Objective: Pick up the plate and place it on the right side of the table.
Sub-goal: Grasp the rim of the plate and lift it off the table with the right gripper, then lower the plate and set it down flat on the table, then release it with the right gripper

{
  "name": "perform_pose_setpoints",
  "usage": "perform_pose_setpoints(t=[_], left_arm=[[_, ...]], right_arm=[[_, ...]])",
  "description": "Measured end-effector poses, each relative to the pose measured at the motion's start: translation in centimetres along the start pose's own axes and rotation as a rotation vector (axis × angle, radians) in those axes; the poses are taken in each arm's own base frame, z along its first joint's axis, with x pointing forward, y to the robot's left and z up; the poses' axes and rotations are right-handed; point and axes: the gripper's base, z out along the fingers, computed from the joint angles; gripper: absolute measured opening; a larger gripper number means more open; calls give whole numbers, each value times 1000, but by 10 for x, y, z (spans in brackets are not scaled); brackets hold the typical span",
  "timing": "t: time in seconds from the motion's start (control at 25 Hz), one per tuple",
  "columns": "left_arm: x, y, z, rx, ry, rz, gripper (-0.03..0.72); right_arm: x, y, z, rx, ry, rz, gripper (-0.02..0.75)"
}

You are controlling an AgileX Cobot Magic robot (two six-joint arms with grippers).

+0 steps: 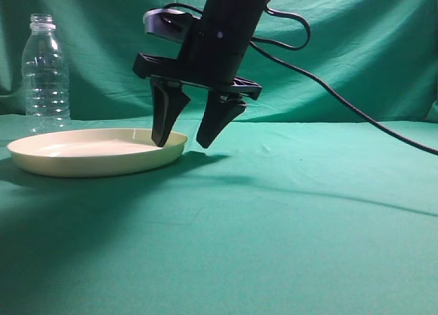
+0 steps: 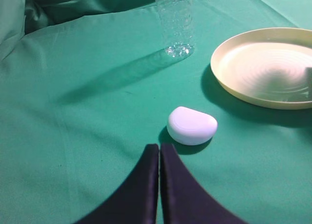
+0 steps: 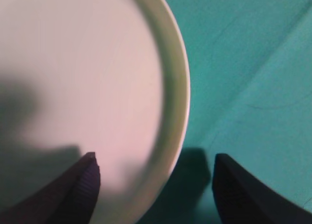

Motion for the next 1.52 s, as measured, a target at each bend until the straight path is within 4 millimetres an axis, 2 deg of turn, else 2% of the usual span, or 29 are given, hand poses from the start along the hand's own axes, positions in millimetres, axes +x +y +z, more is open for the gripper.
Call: perform_pose_setpoints(t=[0.36,0.48,0.56,0.6,0.64,0.8,0.88,0.92,1.04,1.16,1.28,1.52], left_arm=[[0,0,0,0,0,0,0],[0,0,0,0,0,0,0],[0,0,0,0,0,0,0],[0,0,0,0,0,0,0],[0,0,0,0,0,0,0],[0,0,0,0,0,0,0],[0,0,0,0,0,0,0],[0,0,0,0,0,0,0],[0,0,0,0,0,0,0],[0,0,0,0,0,0,0],[0,0,0,0,0,0,0],[0,0,0,0,0,0,0]], right_arm=[[0,6,17,0,-15,-57,450],[-1,8,19,6,-25,-72,293],[-1,7,20,15,-22,-83,134],[-2,7,19,16,-26,-75,95],[-2,7,19,17,-31,-56,70],[-2,7,12,54,-12,-33,81],[0,5,1,98,25,-41,55],[1,4,-6,124,51,-43,0],[6,0,-26,196,129,-26,0],[11,-13,-42,229,180,46,0],[23,-40,-60,252,207,129,0],[65,-101,-107,324,179,298,0]])
